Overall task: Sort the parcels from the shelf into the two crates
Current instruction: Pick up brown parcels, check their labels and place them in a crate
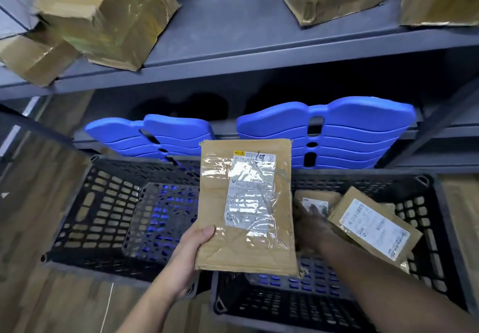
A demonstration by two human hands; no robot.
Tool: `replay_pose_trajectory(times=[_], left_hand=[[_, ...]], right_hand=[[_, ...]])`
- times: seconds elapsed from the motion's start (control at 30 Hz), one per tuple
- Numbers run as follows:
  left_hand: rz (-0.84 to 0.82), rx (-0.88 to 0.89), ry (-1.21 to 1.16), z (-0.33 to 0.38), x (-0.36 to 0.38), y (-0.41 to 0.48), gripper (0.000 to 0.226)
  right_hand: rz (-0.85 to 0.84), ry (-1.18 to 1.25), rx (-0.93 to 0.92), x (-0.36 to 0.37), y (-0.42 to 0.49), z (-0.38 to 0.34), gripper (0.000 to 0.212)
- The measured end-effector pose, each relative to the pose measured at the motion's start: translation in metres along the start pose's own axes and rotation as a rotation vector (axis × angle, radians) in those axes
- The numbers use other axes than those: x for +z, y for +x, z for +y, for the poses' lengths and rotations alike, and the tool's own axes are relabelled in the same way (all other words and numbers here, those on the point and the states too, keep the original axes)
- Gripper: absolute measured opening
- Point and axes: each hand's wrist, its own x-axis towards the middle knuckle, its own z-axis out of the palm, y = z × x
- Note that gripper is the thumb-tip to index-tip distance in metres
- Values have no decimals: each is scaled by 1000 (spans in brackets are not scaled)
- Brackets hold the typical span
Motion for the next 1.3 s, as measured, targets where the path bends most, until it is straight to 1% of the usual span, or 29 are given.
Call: replay_pose_trajectory(times=[0.03,0.1,0.13,0.17,0.2,0.23,0.27,0.3,0.37,0.4,0.43,0.47,0.5,0.57,0.67,0.7,0.8,0.87,0.93,0.97,1.0,1.07,1.13,1.17,1.23,1.27,1.3], left_hand=[[-1,0,0,-4,3,1,86],[7,-5,16,-10,7,3,82],[16,-31,34,-12,8,4,82],[34,-52,60,-14,8,6,85],[55,-72,83,-15,7,7,90],[63,-89,91,-20,5,10,96],[58,-116,107,-22,3,12,96],[46,-136,136,-24,2,14,87],[29,-130,186,-20,8,13,54],[23,-113,224,-15,15,9,46],[25,-95,269,-15,18,7,46],[14,-78,313,-15,20,6,52],[0,-69,366,-15,23,3,54],[-3,-44,461,-21,24,0,48],[59,-6,602,-35,27,-2,34],[78,0,652,-39,27,0,34],[144,54,796,-49,28,8,43],[211,113,859,-52,34,17,45],[292,162,946,-50,42,26,52],[303,182,990,-49,45,31,56],[284,208,1041,-49,48,35,60],[154,214,1209,-52,49,39,74],[2,112,1362,-55,48,43,107],[-41,61,1404,-55,48,46,125],[-83,4,1470,-54,48,49,148],[-94,-28,1512,-53,49,51,155],[-106,-55,1568,-53,52,53,158]], right_hand=[[97,331,13,-10,-6,-1,69],[388,1043,178,-27,-28,-4,42],[461,1336,226,-38,-48,-9,35],[448,1626,224,-44,-66,-12,38],[398,1835,183,-49,-85,-18,47],[354,1966,83,-53,-102,-26,56],[320,1988,24,-55,-116,-32,64],[284,1959,6,-49,-123,-36,71],[222,1919,34,-36,-126,-45,84],[200,1941,52,-32,-125,-49,87],[201,1945,63,-30,-124,-51,89],[215,1922,95,-32,-124,-53,90],[231,1902,126,-32,-122,-53,90],[261,1797,140,-36,-122,-55,83],[286,1682,202,-32,-121,-55,71],[291,1644,237,-30,-118,-54,68],[295,1548,321,-24,-105,-55,63],[322,1500,351,-26,-95,-57,58],[347,1457,394,-28,-83,-60,53],[360,1445,423,-27,-77,-61,52],[374,1439,453,-27,-73,-62,51],[408,1419,495,-24,-68,-64,50],[419,1392,521,-21,-64,-67,50],[423,1376,533,-18,-62,-69,50],[428,1347,568,-10,-54,-71,52],[424,1336,589,-6,-51,-72,53],[418,1324,606,-2,-47,-73,53]])
